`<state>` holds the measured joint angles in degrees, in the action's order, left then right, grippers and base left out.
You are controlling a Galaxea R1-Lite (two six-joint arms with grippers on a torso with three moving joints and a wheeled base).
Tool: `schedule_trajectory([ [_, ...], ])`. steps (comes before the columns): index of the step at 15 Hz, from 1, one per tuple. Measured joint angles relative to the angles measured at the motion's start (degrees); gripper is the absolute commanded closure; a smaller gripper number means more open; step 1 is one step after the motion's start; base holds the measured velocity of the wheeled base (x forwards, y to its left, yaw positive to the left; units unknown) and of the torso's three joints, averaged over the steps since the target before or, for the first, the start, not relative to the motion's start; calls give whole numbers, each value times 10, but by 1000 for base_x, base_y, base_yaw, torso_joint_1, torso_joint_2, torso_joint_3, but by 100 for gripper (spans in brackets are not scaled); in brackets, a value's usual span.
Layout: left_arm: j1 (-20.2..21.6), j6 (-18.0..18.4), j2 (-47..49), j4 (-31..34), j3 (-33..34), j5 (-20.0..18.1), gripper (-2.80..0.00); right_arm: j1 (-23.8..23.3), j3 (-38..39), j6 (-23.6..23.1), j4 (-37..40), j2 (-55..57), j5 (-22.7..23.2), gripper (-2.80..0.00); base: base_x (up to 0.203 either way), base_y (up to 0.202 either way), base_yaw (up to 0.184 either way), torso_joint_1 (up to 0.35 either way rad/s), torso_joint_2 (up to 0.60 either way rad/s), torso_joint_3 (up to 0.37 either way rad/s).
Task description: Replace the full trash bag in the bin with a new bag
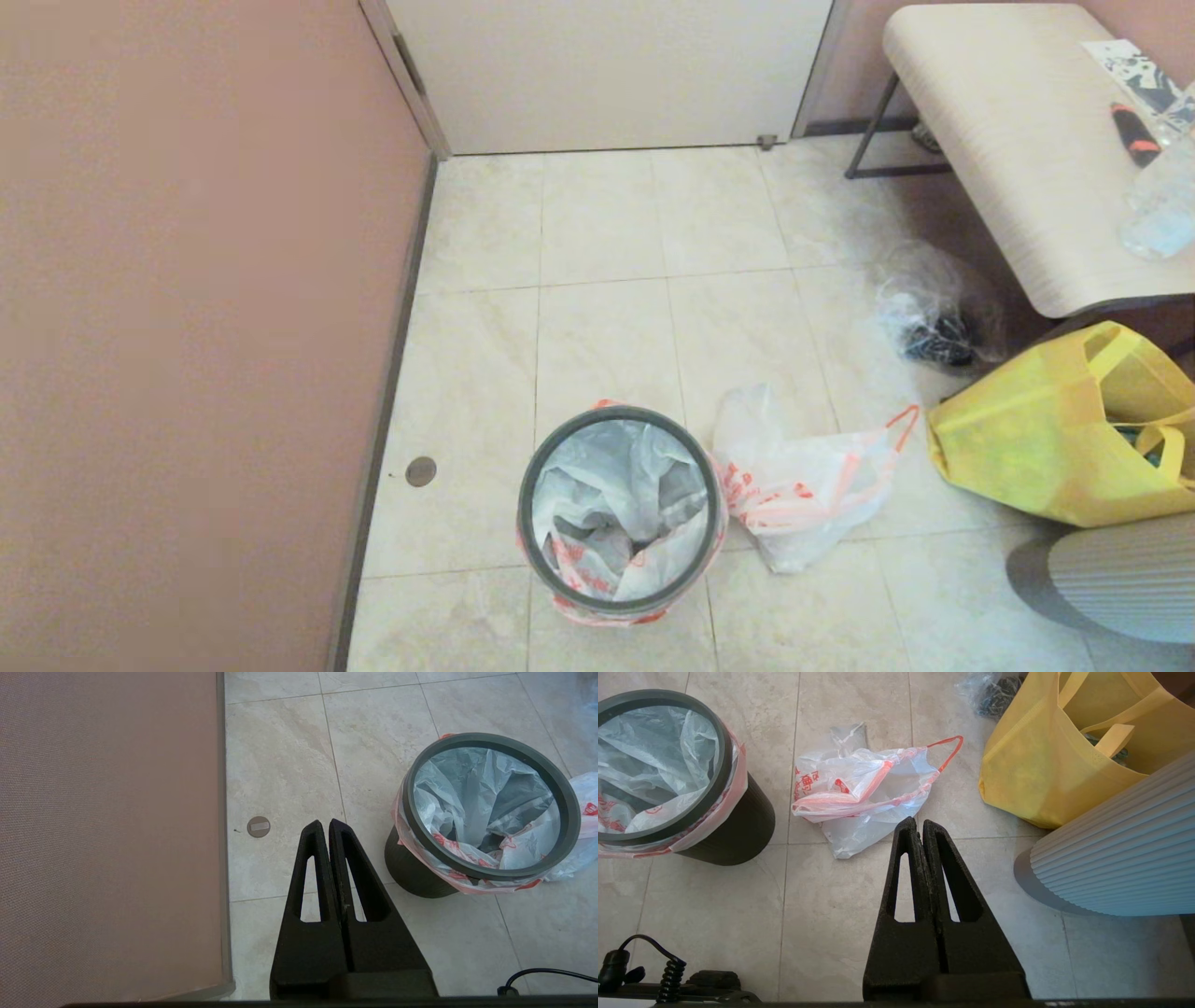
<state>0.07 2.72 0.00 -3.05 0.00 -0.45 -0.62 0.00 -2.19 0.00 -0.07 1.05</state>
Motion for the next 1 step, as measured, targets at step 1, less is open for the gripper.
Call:
schedule_trajectory([
  [1,0,0,0,0,0,0,0,0,0,0,0,0,0,0,0,0,0,0,0,0],
])
